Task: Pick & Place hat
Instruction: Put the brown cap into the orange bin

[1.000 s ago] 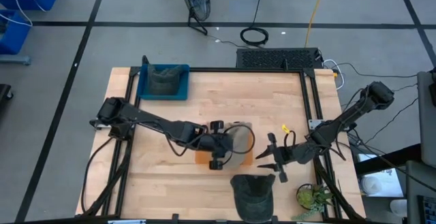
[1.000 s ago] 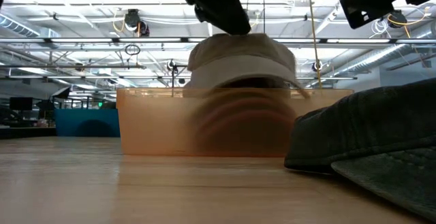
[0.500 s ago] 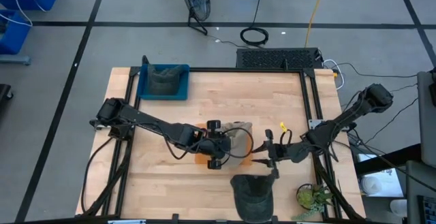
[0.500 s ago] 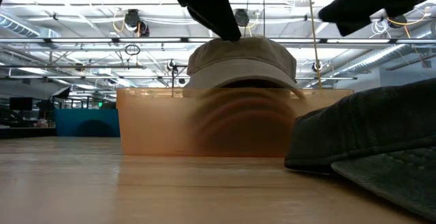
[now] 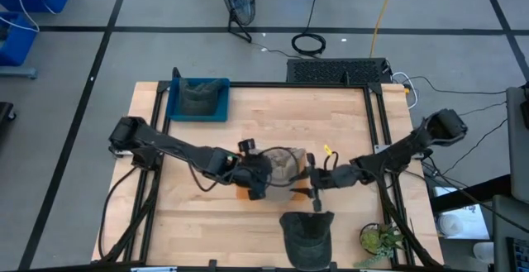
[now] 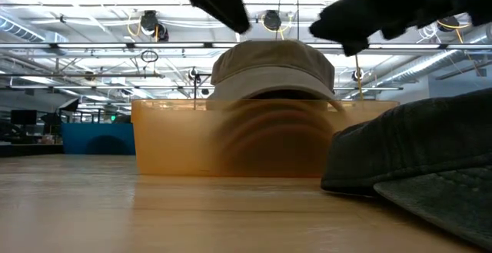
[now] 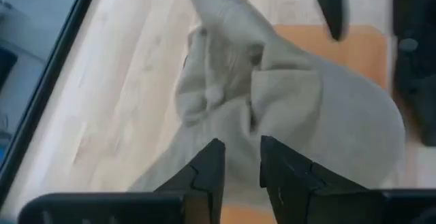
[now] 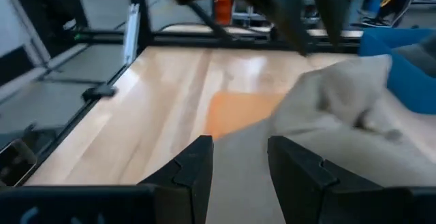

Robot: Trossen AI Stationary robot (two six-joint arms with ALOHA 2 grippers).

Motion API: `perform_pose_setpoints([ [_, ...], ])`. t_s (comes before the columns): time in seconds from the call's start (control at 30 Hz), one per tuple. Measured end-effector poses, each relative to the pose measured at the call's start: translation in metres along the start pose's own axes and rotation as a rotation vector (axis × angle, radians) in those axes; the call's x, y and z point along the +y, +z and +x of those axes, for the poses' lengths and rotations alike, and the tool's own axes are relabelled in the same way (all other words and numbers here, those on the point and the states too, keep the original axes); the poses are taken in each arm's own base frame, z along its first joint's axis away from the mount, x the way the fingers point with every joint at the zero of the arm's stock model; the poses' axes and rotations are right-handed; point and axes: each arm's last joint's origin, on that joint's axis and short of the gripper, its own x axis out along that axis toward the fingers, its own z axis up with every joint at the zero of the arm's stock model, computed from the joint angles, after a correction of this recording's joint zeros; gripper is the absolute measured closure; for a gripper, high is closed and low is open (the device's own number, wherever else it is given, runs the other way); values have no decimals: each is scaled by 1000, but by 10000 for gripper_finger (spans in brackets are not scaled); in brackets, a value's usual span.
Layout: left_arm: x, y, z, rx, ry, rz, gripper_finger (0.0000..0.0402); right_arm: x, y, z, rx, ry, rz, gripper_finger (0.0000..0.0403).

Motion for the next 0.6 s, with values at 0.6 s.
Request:
perform_pose_setpoints([
  [0.6, -17, -27, -100, -204, 244, -55, 385, 2, -4, 39, 61, -23, -78, 275],
])
